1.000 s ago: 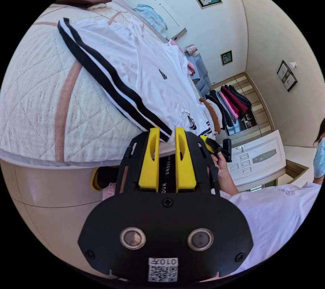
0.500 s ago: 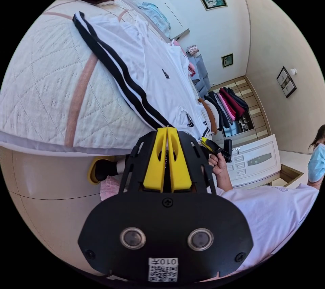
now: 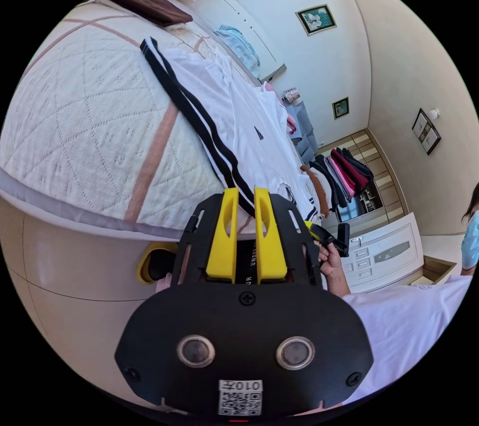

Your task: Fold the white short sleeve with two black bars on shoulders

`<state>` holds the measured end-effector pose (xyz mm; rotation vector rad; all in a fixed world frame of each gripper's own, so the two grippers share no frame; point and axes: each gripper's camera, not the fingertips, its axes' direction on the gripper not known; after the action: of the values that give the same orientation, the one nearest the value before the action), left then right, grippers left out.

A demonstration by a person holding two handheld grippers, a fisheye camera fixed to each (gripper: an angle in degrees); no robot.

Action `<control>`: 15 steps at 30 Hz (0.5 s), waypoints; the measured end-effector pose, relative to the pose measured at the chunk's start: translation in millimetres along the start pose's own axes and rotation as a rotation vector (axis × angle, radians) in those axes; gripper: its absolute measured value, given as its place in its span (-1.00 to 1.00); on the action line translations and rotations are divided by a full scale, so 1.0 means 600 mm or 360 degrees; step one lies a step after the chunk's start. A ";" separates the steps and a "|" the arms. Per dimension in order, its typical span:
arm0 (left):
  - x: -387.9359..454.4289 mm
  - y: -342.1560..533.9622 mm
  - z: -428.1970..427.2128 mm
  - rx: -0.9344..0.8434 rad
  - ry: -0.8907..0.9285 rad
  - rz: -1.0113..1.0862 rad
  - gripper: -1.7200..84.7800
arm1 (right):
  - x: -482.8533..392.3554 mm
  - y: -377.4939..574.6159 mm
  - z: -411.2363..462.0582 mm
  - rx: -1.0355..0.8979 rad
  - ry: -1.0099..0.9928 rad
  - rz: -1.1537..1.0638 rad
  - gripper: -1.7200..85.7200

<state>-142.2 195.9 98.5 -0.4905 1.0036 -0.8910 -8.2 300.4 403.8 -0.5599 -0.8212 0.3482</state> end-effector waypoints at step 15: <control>0.039 0.064 0.055 0.0061 0.0229 -0.0097 -0.91 | -0.079 -0.110 -0.082 0.0032 -0.0034 0.0002 -0.87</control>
<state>-91.6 196.9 74.7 -0.4308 1.1048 -1.0093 4.2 207.6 387.8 -0.5389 -0.8370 0.3640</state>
